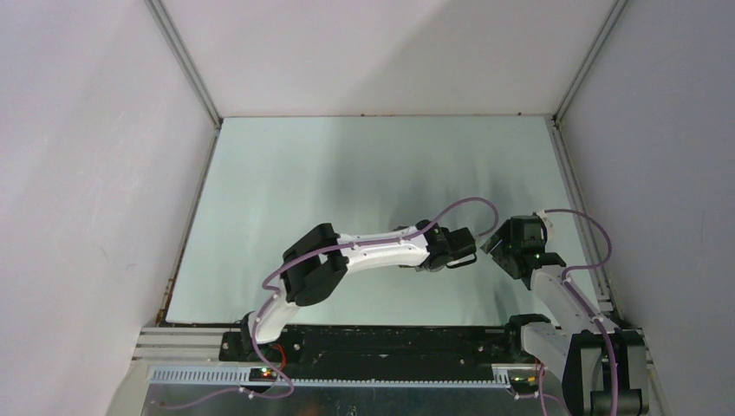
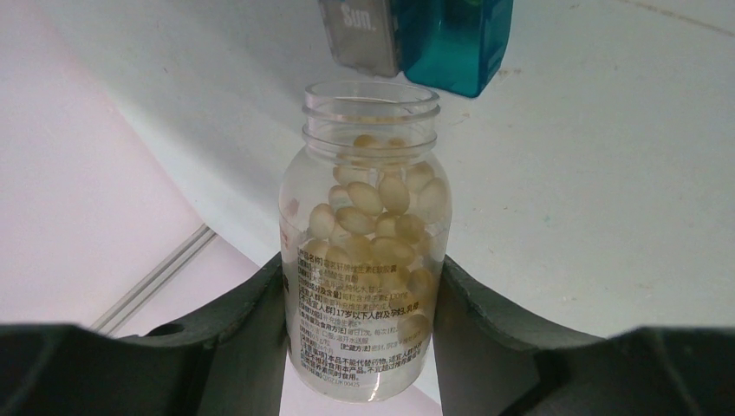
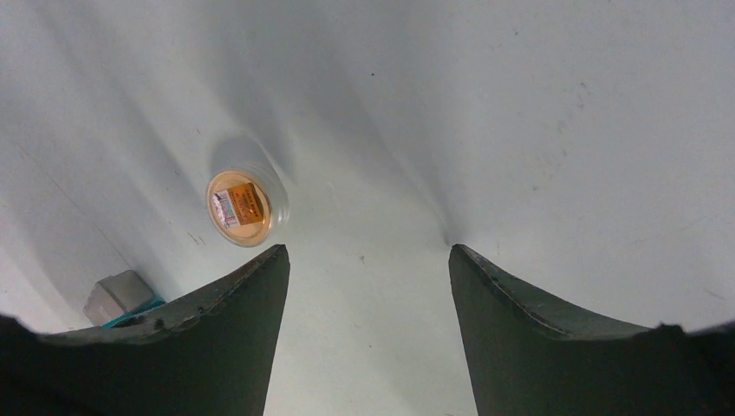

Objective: Sort the pills into containers

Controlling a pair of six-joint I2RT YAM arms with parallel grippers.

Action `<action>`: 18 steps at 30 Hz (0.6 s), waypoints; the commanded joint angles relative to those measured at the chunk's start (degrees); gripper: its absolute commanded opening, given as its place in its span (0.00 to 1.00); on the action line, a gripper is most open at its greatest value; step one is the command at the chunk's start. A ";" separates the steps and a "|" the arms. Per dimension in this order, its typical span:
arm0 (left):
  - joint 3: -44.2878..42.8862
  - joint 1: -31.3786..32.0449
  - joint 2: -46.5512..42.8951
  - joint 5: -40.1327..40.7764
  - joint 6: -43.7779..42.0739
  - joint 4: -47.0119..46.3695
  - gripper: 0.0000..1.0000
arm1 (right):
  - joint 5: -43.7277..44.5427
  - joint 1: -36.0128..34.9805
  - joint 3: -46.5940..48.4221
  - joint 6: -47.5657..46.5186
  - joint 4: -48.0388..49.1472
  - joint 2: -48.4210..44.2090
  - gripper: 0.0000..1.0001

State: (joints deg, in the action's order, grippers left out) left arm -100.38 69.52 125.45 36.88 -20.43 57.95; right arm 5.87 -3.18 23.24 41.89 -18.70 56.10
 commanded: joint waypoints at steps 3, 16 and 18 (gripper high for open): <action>3.83 -0.63 -9.97 -1.22 1.01 -3.80 0.00 | -0.94 0.27 -0.11 -0.71 1.21 -0.73 0.73; 24.73 -10.05 -33.81 -14.61 4.99 -26.00 0.00 | -3.39 0.32 0.84 -3.57 1.70 0.34 0.73; 27.42 -11.94 -37.81 -15.96 6.73 -29.69 0.00 | -3.44 0.35 1.17 -4.02 1.63 0.48 0.73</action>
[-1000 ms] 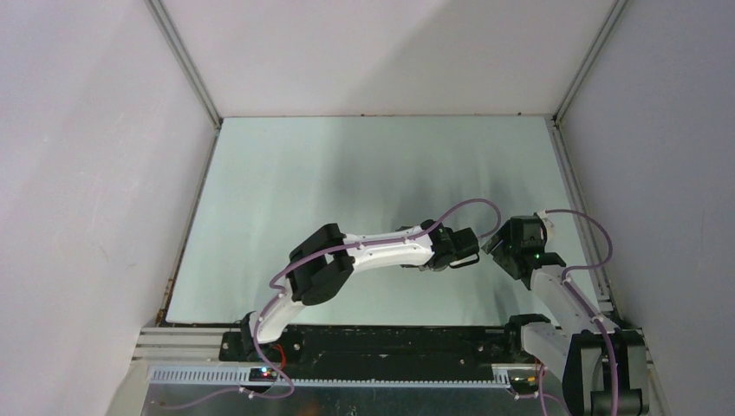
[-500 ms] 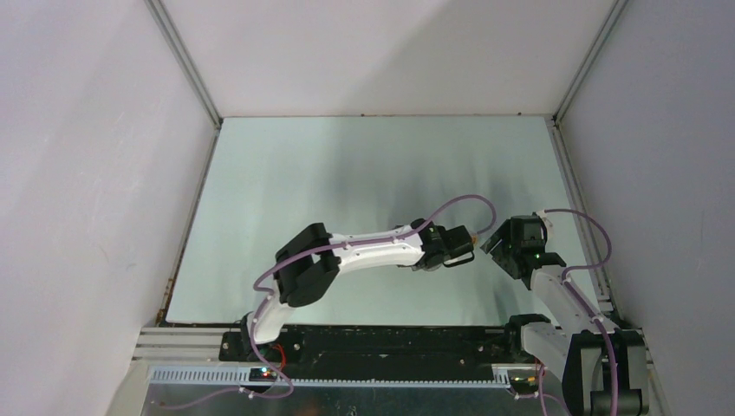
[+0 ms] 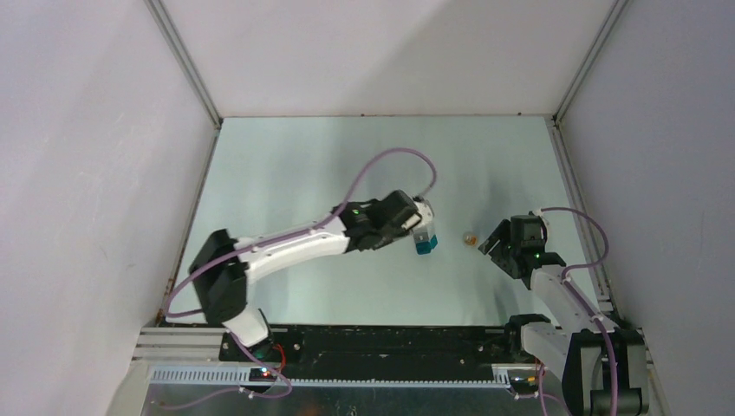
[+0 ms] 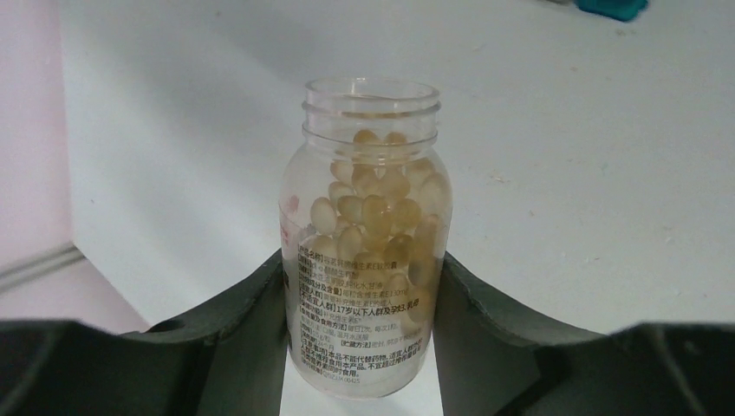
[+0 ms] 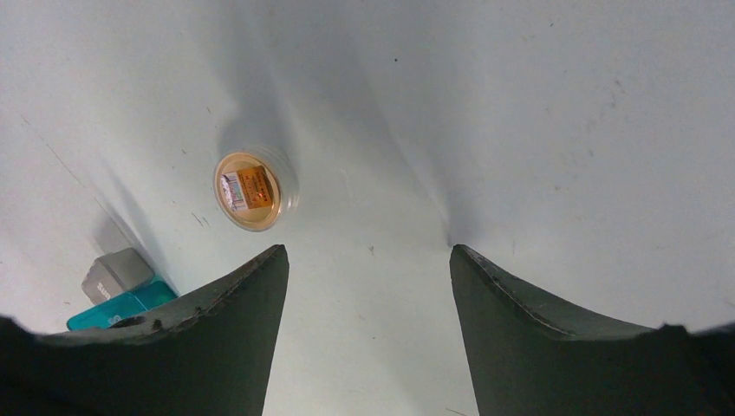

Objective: Sort the pills into containers

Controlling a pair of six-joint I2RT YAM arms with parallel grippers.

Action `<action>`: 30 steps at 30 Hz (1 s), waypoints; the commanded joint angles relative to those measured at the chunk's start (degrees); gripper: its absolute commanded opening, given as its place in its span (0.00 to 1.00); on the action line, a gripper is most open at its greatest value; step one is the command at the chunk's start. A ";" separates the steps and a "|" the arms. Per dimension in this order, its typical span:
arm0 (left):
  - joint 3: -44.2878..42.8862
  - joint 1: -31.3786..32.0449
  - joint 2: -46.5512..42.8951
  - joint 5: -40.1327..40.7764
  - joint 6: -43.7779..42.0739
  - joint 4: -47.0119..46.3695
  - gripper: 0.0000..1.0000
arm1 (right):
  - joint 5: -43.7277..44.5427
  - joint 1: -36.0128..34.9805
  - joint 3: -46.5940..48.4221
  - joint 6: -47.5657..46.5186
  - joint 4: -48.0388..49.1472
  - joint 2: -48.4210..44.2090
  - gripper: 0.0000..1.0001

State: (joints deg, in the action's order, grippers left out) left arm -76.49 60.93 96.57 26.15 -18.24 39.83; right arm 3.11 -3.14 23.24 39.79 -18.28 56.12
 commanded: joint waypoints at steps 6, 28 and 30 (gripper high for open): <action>11.69 -8.24 -22.79 -10.43 10.44 -24.28 0.00 | -3.73 0.16 2.17 -4.72 2.42 0.51 0.73; 38.81 -13.79 -49.26 -18.98 23.32 -62.32 0.00 | 17.71 -17.04 20.44 -9.95 -4.36 19.95 0.73; 39.85 -13.77 -50.10 -19.02 24.02 -62.84 0.00 | 17.42 -17.43 21.13 -10.48 -4.77 22.07 0.73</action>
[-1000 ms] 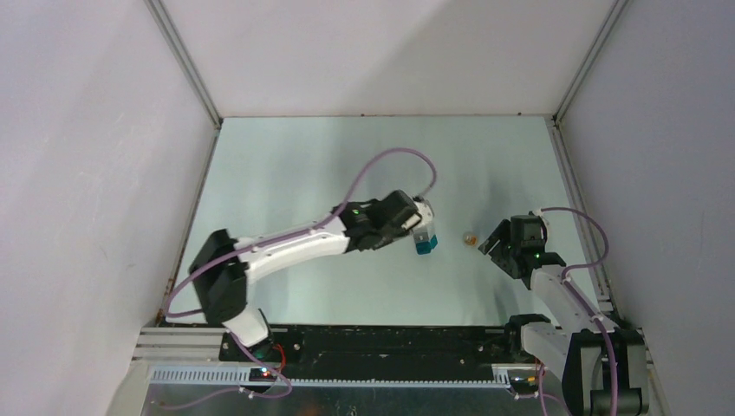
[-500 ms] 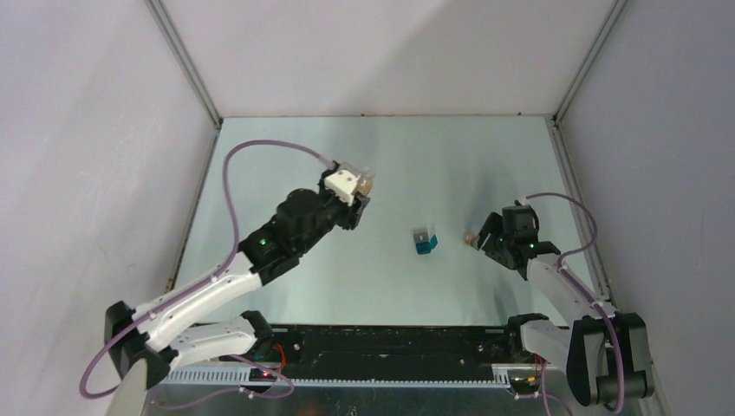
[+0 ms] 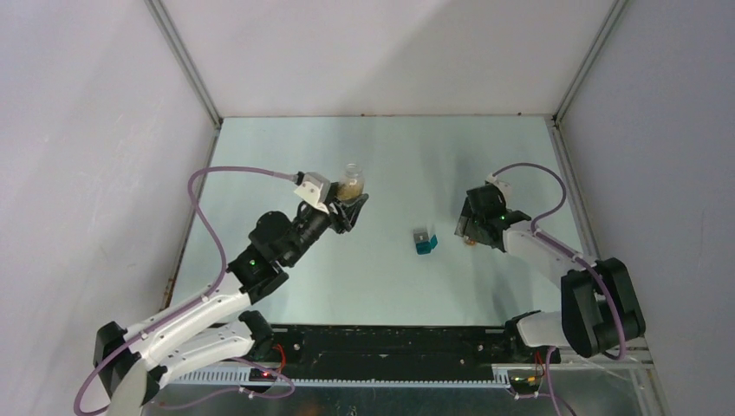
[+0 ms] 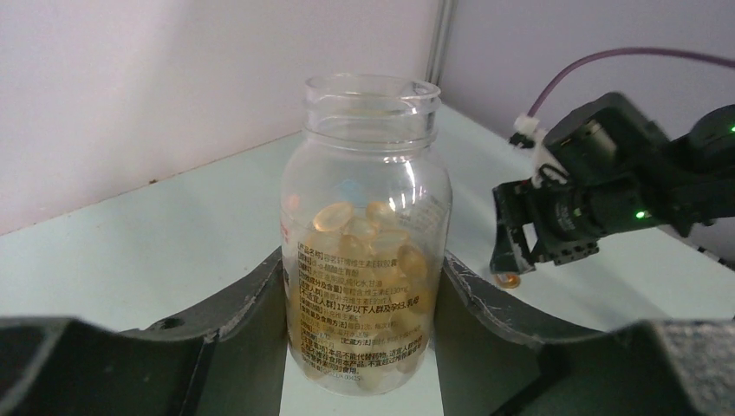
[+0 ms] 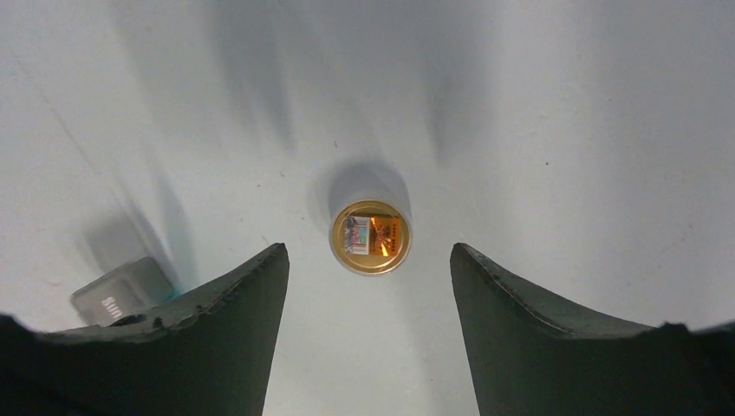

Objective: Sort the pills into containers

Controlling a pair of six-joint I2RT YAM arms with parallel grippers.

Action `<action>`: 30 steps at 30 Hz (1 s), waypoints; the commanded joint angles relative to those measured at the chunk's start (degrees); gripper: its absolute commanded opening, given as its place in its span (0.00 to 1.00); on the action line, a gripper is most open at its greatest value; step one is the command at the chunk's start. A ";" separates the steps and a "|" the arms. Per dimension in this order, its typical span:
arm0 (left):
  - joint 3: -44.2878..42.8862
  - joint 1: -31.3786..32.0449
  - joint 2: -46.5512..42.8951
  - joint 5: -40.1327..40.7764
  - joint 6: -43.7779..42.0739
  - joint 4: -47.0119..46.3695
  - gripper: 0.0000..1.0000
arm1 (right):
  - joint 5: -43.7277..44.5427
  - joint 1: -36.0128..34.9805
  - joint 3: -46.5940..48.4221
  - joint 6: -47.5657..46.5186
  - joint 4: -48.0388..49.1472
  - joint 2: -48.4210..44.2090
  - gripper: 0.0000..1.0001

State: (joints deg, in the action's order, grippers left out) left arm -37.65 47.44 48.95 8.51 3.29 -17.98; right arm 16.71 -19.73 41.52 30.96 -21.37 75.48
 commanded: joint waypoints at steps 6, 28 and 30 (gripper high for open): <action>2.48 -0.25 -3.35 -2.12 3.35 -4.70 0.00 | 3.36 -1.76 3.81 -1.82 -1.83 7.52 0.71; 3.11 -0.24 -1.76 -5.20 3.04 -3.27 0.00 | -1.81 0.37 3.83 -1.76 -1.26 8.68 0.50; 3.17 -0.24 -1.82 -5.36 3.04 -3.14 0.00 | -2.07 0.69 3.83 -1.93 -1.30 9.02 0.53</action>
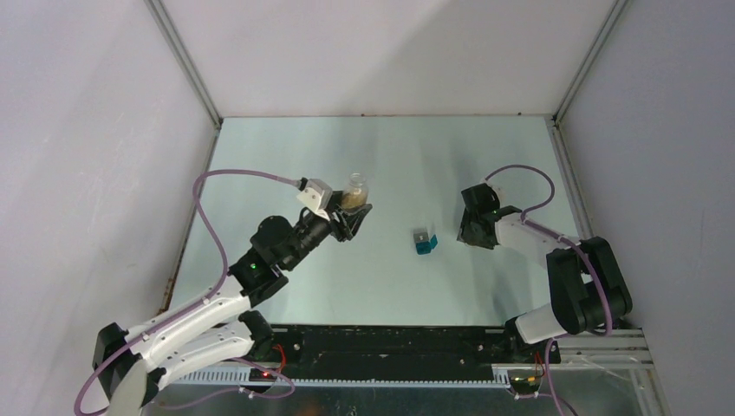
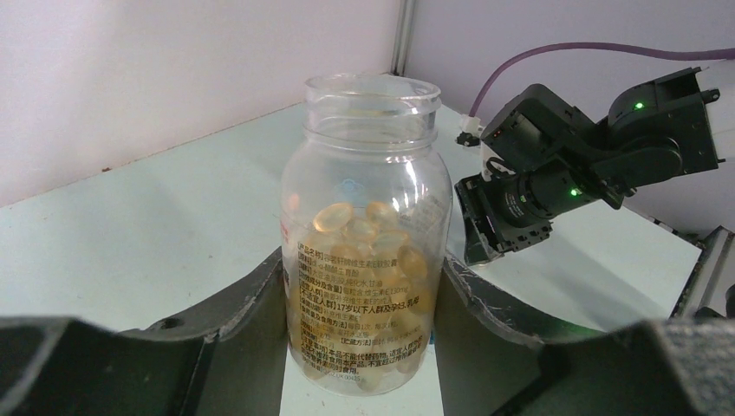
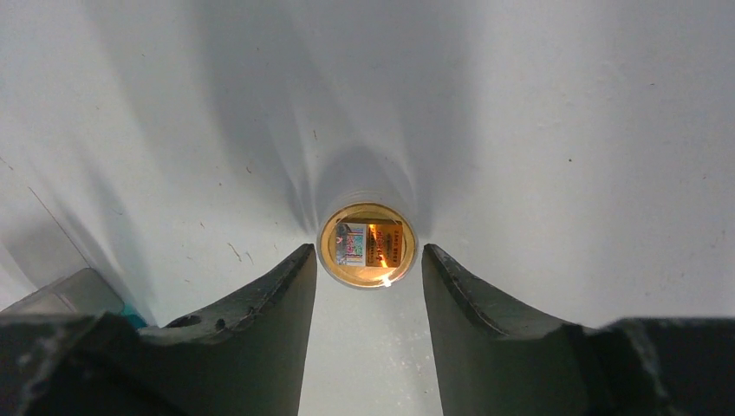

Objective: Sort the pills into containers

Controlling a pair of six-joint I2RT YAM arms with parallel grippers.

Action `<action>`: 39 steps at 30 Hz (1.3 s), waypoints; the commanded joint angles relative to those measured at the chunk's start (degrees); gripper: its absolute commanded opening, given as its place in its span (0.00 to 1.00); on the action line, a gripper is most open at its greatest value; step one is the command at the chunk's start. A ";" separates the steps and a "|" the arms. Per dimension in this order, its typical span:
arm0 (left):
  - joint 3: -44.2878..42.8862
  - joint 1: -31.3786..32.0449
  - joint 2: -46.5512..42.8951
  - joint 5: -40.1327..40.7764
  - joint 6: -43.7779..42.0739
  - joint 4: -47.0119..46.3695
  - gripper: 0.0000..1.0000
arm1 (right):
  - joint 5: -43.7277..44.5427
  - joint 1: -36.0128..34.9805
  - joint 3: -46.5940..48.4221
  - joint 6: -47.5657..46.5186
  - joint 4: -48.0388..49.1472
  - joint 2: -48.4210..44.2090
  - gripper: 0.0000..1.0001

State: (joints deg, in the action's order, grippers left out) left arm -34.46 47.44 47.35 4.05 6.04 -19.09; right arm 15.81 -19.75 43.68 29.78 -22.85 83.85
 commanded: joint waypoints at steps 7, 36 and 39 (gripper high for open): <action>-0.02 -0.28 0.79 -1.58 -0.07 -1.88 0.00 | -1.28 1.11 1.67 -0.86 0.75 1.40 0.47; -5.23 -0.10 10.73 -11.78 -19.12 7.99 0.00 | -43.17 -10.55 16.84 -4.13 -1.56 -26.42 0.36; -5.44 0.40 10.85 -12.25 -21.13 9.60 0.00 | -42.91 -14.53 18.25 -4.55 -1.02 -25.10 0.36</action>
State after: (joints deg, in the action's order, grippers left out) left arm -36.99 47.46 58.17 -6.28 -9.41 -11.77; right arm -23.38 -30.33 57.78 26.68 -25.02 57.71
